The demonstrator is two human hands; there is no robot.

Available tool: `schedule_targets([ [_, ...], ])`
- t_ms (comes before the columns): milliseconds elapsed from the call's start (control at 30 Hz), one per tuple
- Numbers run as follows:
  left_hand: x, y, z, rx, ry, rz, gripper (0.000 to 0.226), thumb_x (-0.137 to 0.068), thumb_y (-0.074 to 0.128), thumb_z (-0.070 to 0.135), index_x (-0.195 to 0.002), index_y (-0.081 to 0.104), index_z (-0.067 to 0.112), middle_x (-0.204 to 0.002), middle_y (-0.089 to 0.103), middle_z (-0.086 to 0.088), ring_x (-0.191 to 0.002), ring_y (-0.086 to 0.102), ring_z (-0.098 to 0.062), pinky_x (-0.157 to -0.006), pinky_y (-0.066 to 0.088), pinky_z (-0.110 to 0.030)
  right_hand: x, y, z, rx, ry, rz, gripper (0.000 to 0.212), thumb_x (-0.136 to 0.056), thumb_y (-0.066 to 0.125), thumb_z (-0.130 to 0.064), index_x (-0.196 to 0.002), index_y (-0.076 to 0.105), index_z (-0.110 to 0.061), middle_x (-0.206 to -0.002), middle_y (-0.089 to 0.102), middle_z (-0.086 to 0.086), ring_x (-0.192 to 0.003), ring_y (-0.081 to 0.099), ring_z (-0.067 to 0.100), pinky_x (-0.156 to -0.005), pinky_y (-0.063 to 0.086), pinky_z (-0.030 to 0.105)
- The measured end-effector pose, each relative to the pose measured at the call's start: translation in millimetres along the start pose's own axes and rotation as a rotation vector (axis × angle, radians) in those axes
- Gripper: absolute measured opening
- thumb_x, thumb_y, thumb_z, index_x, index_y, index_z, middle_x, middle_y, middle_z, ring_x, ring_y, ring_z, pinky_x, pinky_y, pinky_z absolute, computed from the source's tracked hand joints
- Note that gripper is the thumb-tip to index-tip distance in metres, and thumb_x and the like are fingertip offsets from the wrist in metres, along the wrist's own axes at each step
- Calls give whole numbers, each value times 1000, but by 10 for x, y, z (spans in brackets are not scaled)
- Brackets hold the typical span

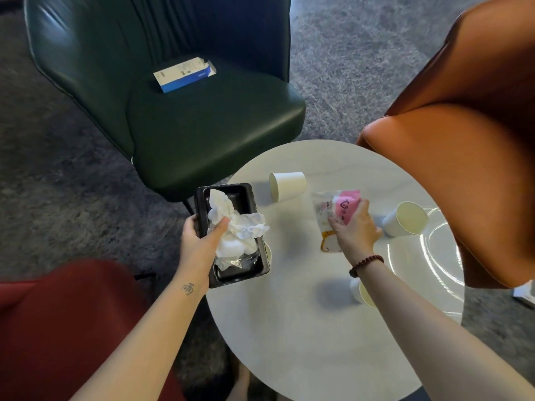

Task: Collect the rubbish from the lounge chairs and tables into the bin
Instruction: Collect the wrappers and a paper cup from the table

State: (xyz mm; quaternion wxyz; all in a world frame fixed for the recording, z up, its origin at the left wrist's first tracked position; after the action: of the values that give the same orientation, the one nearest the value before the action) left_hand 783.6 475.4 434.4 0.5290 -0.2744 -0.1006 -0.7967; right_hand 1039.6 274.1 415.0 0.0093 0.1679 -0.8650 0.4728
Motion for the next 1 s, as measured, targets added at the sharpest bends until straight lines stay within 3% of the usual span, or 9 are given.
schedule_targets([
  [133,15,-16,52,-8,1,-3,54,-77,70,32,-125,46,21,-119,58,-5,-105,59,-25,-87,52,-44,16,-254,-504,-238,-32,-27,53,-78,69,-35,-114,37,-12,-112,60,9,-104,55,33,-95,37,51],
  [233,53,-21,92,-7,8,-8,52,-78,70,32,-123,46,22,-118,59,-4,-105,59,-25,-90,51,-45,195,-262,-945,-510,-54,-180,50,-77,71,-29,-111,38,-15,-108,57,3,-102,57,26,-93,44,50],
  [367,109,1,109,0,3,-48,50,-78,70,35,-120,46,26,-117,59,-2,-105,58,-23,-92,49,-46,660,12,-1377,-798,-56,-512,43,-74,75,-18,-104,44,-18,-103,58,3,-85,60,14,-58,51,19],
  [467,145,27,121,12,23,-81,37,-82,65,29,-113,45,31,-103,61,5,-93,61,-15,-72,53,-33,955,297,-1479,-726,-74,-687,48,-76,73,-20,-113,42,-19,-107,57,-1,-88,57,8,-60,50,14],
  [533,161,33,133,5,39,-93,33,-87,60,23,-114,43,33,-93,57,13,-86,59,-9,-60,48,-25,1039,400,-1471,-649,-86,-673,51,-77,71,-24,-116,38,-23,-113,52,0,-97,55,12,-75,53,24],
  [633,203,26,92,43,-3,-121,23,-91,54,23,-109,45,33,-97,63,6,-89,63,-15,-63,51,-28,1042,451,-1395,-426,-117,-553,67,-75,72,-35,-129,34,-23,-126,35,5,-117,40,22,-99,44,41],
  [767,307,126,65,237,-59,-280,37,-93,37,46,-114,59,25,-104,71,-4,-93,69,-21,-69,57,-31,1136,494,-1395,-594,-125,-613,61,-76,71,-27,-126,36,-25,-118,49,0,-109,53,16,-85,53,33],
  [867,330,103,79,197,-19,-238,41,-89,48,46,-122,51,23,-106,69,-4,-88,70,-16,-61,55,-25,1180,504,-1415,-629,-155,-602,56,-78,70,-24,-119,32,-33,-102,54,-10,-90,56,3,-67,51,15],
  [1000,319,36,77,46,56,-153,57,-80,66,33,-130,41,23,-113,63,-3,-94,64,-15,-62,51,-22,1237,546,-1437,-514,-195,-532,78,-79,69,-28,-139,19,-24,-125,45,9,-110,52,19,-88,51,36],
])
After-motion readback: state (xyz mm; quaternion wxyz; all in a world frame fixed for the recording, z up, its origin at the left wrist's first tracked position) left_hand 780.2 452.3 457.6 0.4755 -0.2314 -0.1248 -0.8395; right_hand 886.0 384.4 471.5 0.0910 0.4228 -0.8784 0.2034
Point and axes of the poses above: each hand's wrist, its own x-axis away from the middle knuckle, its own y-axis out of the palm, z = x × y, the point moved 8 cm from there along -x, towards the middle knuckle
